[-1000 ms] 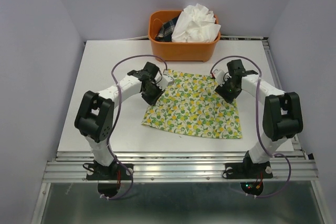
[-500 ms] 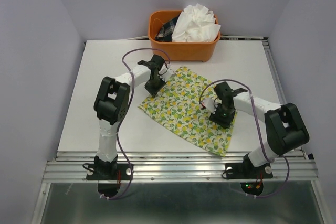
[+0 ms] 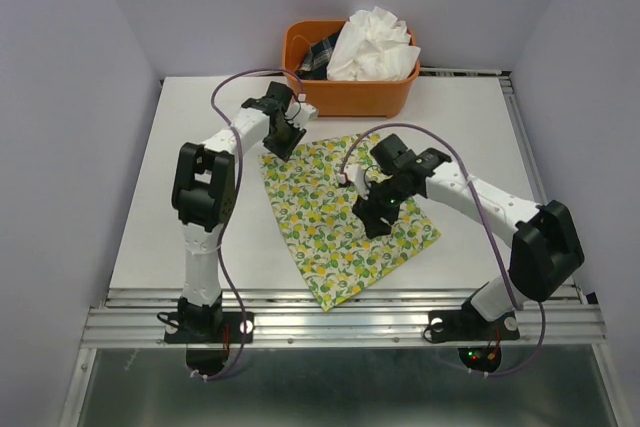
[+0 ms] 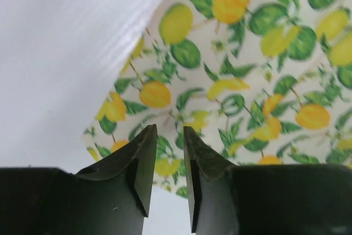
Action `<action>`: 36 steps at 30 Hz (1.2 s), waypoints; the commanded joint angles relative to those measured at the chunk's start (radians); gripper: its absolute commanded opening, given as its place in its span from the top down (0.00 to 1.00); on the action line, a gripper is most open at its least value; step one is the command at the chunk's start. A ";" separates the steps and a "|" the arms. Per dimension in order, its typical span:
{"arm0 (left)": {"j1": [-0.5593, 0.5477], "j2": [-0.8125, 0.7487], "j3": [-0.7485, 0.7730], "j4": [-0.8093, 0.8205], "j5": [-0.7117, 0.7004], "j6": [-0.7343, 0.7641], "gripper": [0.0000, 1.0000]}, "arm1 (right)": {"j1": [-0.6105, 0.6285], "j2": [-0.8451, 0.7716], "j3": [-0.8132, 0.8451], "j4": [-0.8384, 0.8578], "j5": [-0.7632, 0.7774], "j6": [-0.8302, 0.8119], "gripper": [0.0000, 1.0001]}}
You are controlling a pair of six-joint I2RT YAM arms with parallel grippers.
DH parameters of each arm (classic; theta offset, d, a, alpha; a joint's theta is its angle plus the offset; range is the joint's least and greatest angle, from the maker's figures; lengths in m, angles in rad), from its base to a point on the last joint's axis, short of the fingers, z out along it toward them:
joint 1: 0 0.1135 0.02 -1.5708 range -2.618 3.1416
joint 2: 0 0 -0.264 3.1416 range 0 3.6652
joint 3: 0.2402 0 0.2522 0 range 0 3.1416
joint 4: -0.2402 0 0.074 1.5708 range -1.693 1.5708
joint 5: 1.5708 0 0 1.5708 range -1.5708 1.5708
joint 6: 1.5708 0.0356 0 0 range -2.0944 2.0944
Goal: Fold and stack the skirts
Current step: Flatten the skirt out
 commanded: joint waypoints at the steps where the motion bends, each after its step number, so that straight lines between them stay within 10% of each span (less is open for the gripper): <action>1: -0.014 -0.258 -0.170 0.024 0.072 0.039 0.61 | -0.143 -0.056 0.059 0.031 0.039 0.014 0.41; 12: -0.016 -0.326 -0.430 0.061 0.106 0.042 0.61 | -0.201 0.090 -0.109 0.227 0.331 -0.107 0.48; 36: -0.099 -0.128 -0.365 0.062 0.065 0.072 0.64 | 0.129 0.041 -0.251 -0.004 -0.071 -0.085 0.56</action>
